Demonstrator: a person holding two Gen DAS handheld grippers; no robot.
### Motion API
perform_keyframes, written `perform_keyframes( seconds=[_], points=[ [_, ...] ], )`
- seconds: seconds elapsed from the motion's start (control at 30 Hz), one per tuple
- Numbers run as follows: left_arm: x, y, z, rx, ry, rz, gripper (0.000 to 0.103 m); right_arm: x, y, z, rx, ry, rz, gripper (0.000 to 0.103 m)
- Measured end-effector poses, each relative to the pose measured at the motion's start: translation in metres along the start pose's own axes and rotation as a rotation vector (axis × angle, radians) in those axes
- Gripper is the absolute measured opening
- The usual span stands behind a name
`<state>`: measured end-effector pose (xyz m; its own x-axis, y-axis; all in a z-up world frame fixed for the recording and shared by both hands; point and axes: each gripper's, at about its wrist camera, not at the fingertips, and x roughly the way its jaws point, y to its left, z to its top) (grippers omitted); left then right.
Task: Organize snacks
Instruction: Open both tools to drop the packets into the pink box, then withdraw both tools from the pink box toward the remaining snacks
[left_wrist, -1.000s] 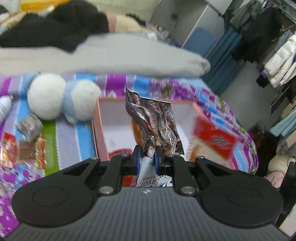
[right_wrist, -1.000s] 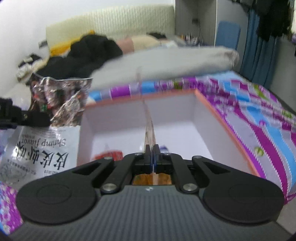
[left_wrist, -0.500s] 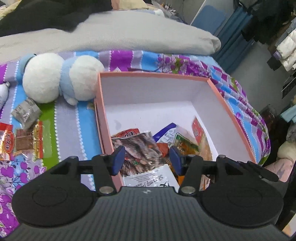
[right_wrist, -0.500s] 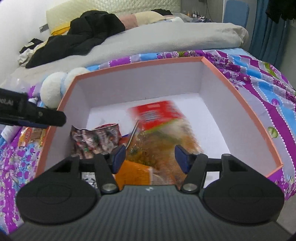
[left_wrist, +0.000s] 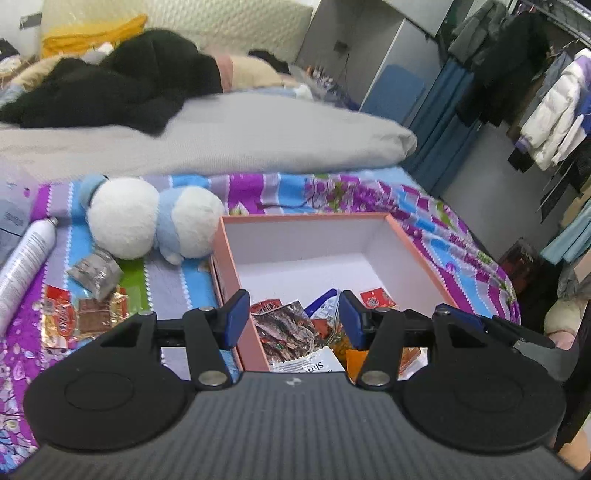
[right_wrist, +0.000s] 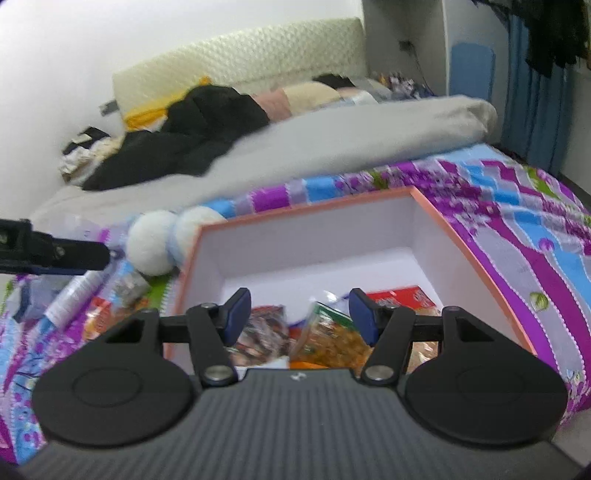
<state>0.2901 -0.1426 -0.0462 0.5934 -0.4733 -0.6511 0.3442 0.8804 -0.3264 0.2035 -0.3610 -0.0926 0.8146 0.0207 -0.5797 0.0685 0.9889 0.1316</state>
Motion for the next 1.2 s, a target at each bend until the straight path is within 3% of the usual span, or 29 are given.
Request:
perform_keyframes(
  seconds=[0.27, 0.8, 1.2],
  points=[
    [-0.057, 0.007, -0.019, 0.046, -0.087, 0.050, 0.059, -0.034, 0.044, 0.002, -0.041, -0.083, 0.077, 0.061],
    [-0.138, 0.053, -0.080, -0.039, -0.150, 0.129, 0.059, -0.077, 0.111, -0.031, -0.109, -0.135, 0.201, 0.061],
    [-0.152, 0.074, -0.126, -0.095, -0.143, 0.164, 0.059, -0.094, 0.142, -0.081, -0.137, -0.105, 0.243, 0.061]
  ],
)
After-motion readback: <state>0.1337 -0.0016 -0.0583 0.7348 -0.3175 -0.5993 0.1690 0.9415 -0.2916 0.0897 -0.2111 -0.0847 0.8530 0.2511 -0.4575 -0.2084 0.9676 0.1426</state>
